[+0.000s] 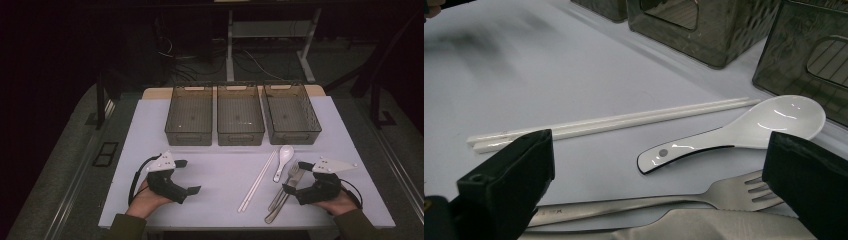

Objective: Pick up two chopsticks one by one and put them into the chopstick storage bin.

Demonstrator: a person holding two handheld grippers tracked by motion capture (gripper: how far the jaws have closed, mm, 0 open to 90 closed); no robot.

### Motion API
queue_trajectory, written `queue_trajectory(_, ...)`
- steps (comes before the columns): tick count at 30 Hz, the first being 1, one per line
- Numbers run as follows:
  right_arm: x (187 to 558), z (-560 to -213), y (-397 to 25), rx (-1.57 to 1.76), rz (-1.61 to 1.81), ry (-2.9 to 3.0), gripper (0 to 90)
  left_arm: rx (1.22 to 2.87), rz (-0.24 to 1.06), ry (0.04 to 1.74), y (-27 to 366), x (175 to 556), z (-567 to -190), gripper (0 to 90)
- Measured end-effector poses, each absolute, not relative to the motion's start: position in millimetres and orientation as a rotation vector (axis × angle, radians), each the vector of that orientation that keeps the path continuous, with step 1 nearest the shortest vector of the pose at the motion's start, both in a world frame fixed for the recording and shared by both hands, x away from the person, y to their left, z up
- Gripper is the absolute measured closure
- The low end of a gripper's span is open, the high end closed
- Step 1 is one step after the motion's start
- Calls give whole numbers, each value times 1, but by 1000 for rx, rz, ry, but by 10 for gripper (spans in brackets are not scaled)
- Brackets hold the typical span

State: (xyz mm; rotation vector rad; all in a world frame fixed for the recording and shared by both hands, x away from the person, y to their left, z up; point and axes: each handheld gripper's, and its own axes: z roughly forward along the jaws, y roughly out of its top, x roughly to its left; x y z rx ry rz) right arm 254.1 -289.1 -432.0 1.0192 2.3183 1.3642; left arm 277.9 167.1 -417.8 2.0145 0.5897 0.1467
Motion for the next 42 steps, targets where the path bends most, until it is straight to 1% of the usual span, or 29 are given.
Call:
queue_trajectory(10,255,-432,-290,1024,1373,2314,4,2013,140,592,163,278,-417,0)
queue_trajectory(22,254,-432,-290,1028,1378,2308,4,2018,122,587,149,276,-418,0)
queue_trajectory(29,254,-432,-290,1020,1378,2312,4,2017,110,555,137,272,-416,32)
queue_trajectory(32,254,-432,-290,1026,1375,2312,4,2006,111,556,132,271,-416,68)
queue_trajectory(35,254,-432,-290,1030,1375,2310,4,2009,106,545,126,269,-417,136)
queue_trajectory(37,255,-432,-290,1029,1375,2312,4,2009,104,544,123,268,-418,163)
queue_trajectory(39,255,-432,-290,1029,1375,2314,4,2002,74,535,116,266,-420,209)
queue_trajectory(42,256,-432,-290,1027,1377,2313,4,2000,67,528,112,264,-421,274)
